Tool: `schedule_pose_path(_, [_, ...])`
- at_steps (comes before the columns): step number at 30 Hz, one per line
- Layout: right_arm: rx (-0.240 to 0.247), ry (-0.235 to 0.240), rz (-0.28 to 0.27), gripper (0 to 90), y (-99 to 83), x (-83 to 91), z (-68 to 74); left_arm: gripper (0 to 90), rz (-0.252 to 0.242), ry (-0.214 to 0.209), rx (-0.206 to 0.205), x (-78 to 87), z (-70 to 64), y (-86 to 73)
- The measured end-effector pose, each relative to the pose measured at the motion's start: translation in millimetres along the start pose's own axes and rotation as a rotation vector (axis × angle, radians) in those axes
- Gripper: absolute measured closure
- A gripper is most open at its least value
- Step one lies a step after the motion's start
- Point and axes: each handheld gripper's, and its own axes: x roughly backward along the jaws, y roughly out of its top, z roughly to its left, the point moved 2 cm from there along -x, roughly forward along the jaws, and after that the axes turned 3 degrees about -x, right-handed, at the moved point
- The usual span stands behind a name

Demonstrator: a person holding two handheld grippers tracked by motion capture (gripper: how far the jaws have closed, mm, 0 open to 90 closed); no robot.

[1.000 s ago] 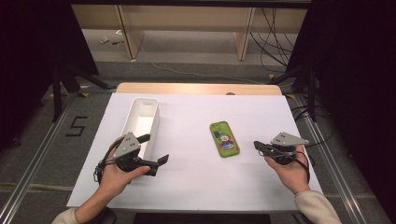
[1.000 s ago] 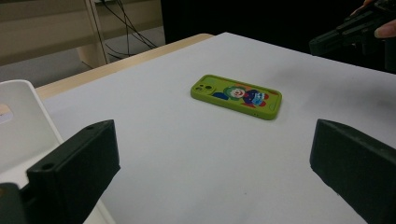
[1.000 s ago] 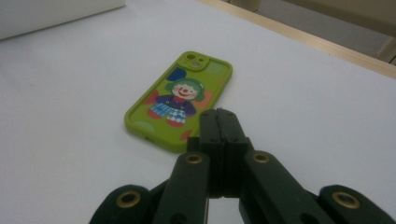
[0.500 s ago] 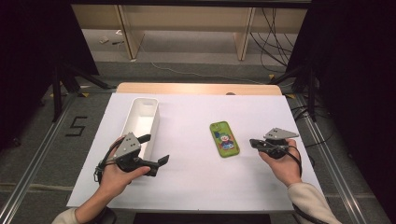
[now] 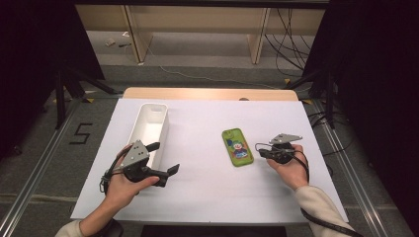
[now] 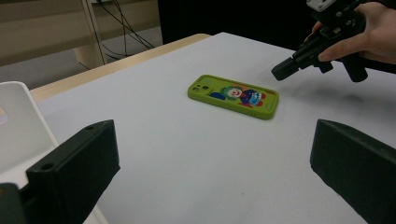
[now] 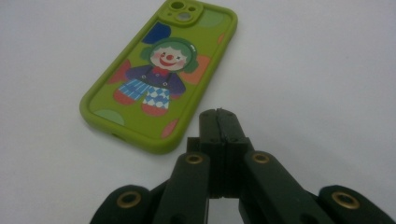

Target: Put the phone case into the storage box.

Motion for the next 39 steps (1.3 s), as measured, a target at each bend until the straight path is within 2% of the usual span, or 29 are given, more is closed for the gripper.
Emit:
schedule_pose_path(11, [-0.015, -0.001, 0.041, 90.0, 0.9, -15.8, -1.9, 0.7, -0.004, 0.002, 0.000, 0.6, 0.9, 0.6])
schedule_pose_path(20, [0.009, -0.005, 0.066, 90.0, 0.8, -23.3, 1.2, 0.8, -0.005, 0.004, 0.001, 0.8, 1.1, 0.7])
schedule_pose_path(39, [0.010, 0.015, 0.074, 90.0, 2.0, -24.2, 8.4, 0.7, -0.009, 0.006, 0.003, 1.2, 1.8, 1.0])
